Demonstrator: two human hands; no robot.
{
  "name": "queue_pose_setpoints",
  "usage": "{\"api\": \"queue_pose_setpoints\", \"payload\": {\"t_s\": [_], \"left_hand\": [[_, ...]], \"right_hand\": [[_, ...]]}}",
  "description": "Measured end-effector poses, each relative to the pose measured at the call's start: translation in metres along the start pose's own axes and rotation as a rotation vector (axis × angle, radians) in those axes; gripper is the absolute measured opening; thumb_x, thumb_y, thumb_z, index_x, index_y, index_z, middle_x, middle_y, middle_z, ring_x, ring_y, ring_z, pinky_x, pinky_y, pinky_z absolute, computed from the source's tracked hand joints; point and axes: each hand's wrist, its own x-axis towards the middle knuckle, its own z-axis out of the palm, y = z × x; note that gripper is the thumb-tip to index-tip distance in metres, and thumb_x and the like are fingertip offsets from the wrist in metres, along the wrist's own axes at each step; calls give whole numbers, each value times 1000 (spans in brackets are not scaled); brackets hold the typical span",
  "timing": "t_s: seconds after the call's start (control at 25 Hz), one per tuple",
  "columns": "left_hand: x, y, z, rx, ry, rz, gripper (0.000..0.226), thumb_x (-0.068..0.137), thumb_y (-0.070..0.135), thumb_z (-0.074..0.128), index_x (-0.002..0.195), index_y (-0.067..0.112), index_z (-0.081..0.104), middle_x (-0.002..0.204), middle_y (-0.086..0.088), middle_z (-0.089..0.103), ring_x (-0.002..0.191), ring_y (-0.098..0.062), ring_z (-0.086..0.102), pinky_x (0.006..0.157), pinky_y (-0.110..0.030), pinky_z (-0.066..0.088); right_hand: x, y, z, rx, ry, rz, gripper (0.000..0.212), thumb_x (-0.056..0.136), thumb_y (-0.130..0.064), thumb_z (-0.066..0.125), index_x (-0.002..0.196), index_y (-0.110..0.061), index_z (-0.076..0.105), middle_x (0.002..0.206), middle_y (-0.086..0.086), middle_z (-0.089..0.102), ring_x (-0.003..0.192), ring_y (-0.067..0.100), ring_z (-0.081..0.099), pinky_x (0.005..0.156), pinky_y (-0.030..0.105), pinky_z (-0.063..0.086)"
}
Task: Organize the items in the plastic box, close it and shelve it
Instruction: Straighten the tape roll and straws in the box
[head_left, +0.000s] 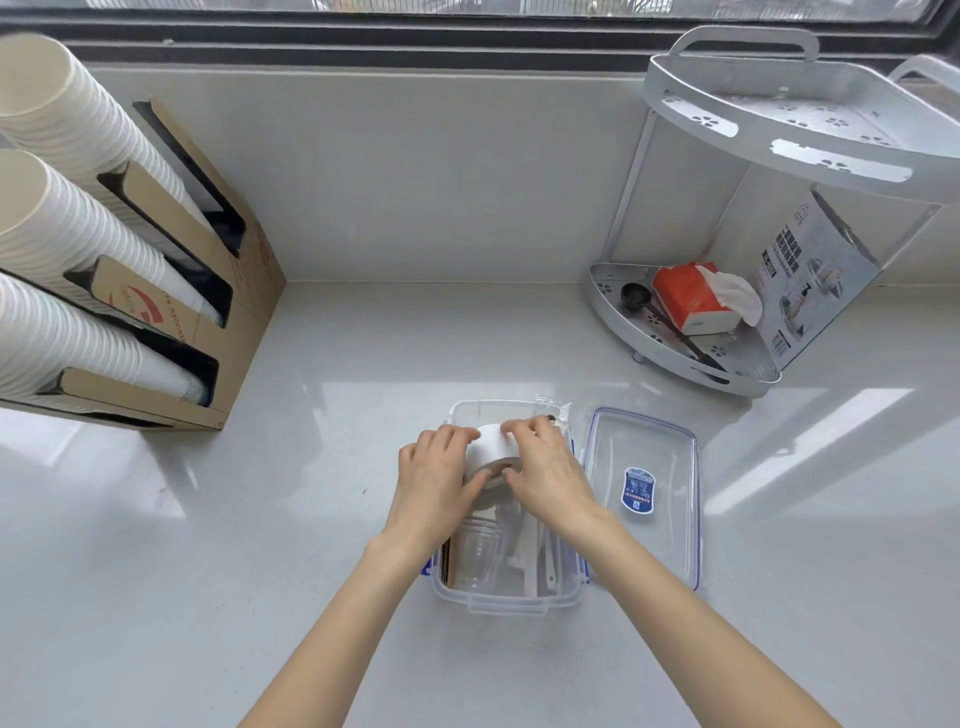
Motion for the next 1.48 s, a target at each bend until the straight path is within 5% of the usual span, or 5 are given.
{"api": "queue_pose_setpoints", "payload": {"t_s": [0.52, 0.8, 1.12, 1.32, 1.48], "left_hand": [[37, -5, 9, 107, -170, 118, 55, 88, 34, 46, 138, 17, 31, 142, 3, 43, 132, -13, 36, 112, -31, 11], [32, -11, 13, 211, -286, 173, 68, 86, 41, 50, 142, 15, 22, 154, 1, 21, 141, -15, 17, 115, -37, 3], [33, -3, 14, 217, -271, 111, 56, 89, 36, 45, 139, 18, 27, 153, 2, 23, 140, -16, 20, 116, -38, 2], [23, 10, 1, 8, -87, 128, 31, 90, 24, 44, 119, 16, 52, 126, 2, 55, 119, -17, 47, 100, -29, 27], [14, 28, 8, -17, -118, 58, 30, 92, 25, 41, 109, 9, 59, 113, -7, 65, 103, -27, 60, 86, -37, 45]], "right_hand": [[32, -5, 0, -140, -13, 130, 31, 91, -20, 40, 99, 3, 60, 108, 21, 62, 105, 37, 55, 73, 37, 40], [39, 2, 4, -62, 22, 143, 32, 95, -21, 40, 116, -4, 57, 119, 17, 59, 112, 36, 53, 89, 41, 44], [31, 13, -10, 179, 164, 141, 30, 89, -11, 44, 112, -9, 63, 116, 12, 65, 108, 28, 59, 94, 35, 46], [13, 27, -21, 321, 289, 205, 28, 88, -9, 47, 111, -9, 64, 111, 13, 65, 100, 25, 61, 91, 30, 43], [-2, 39, -18, 361, 282, 279, 30, 87, -9, 50, 117, -8, 59, 116, 14, 60, 103, 25, 59, 92, 30, 43]]}}
